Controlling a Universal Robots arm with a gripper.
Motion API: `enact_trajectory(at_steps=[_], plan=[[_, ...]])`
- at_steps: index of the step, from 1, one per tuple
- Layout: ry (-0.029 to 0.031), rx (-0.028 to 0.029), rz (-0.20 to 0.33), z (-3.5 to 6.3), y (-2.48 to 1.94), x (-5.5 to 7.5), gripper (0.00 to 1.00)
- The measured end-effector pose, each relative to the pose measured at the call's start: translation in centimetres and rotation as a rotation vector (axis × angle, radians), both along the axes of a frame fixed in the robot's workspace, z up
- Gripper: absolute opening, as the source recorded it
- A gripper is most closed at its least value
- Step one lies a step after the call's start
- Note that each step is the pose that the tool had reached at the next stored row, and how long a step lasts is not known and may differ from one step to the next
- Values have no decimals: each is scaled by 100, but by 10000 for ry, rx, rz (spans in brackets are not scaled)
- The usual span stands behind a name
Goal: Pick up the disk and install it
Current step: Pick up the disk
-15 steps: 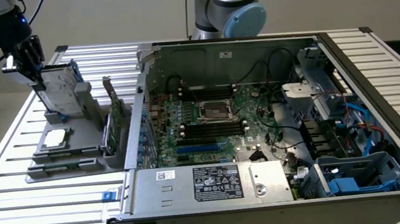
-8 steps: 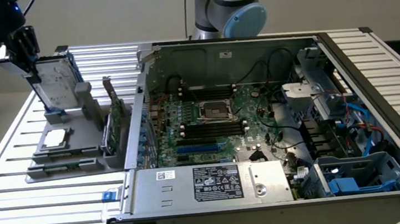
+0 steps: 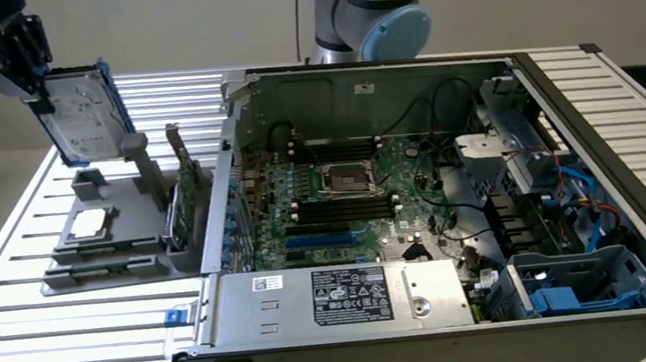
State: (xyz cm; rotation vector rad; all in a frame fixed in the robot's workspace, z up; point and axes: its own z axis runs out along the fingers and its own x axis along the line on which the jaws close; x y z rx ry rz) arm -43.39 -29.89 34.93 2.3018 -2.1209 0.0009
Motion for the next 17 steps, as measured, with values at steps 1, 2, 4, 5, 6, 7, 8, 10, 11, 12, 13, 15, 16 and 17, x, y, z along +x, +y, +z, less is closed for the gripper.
enact_trajectory(at_steps=[1,2,4,5,6,7,8,10,11,12,13,15,16,17], plan=[[1,0,0,49,0,4,33],[2,1,1,94,0,9,33],[6,3,4,184,0,21,33],[7,4,7,228,-1,29,33],[13,4,11,274,-1,40,33],[16,6,15,320,0,54,33],[19,8,20,363,0,66,33],[28,13,33,458,-1,99,33],[35,18,43,504,-1,124,33],[42,24,52,549,-3,148,33],[48,31,56,594,-5,172,33],[65,43,61,685,-12,220,33],[73,51,62,730,-17,245,33],[84,57,61,775,-23,268,33]])
